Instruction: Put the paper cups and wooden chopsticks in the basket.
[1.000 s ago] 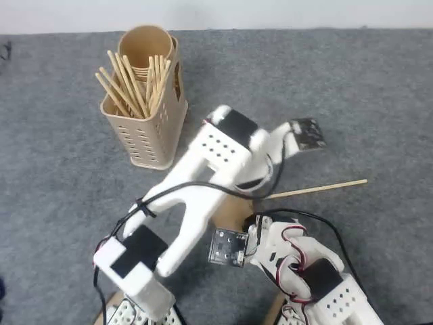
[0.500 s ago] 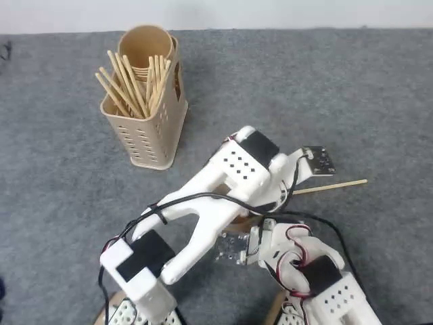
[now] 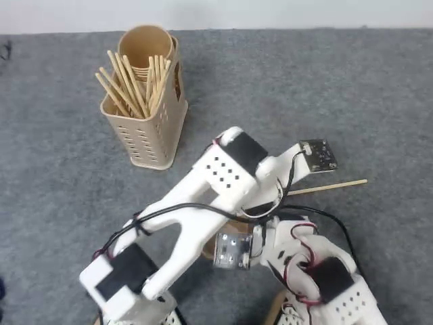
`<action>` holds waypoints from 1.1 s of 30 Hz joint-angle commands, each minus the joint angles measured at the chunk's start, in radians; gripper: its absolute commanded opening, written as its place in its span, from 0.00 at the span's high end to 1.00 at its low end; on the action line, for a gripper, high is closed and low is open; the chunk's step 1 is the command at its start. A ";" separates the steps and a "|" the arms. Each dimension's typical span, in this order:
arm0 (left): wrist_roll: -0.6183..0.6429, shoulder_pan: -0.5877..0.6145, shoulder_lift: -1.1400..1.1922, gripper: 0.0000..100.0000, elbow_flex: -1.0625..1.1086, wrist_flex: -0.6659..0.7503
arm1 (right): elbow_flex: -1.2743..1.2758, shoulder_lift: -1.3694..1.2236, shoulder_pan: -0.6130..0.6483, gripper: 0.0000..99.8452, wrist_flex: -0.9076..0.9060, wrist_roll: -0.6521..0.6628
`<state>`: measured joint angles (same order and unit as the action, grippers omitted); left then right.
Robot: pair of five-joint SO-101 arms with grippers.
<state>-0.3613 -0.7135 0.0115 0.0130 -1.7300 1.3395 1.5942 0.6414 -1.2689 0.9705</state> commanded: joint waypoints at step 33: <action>-0.385 0.405 -0.325 0.99 0.171 -0.026 | -0.594 -0.016 -0.799 0.98 0.108 -0.565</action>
<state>-0.7204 -0.2562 -0.2401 0.0621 -1.7331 0.7641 1.6049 -0.0921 -1.2183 0.4795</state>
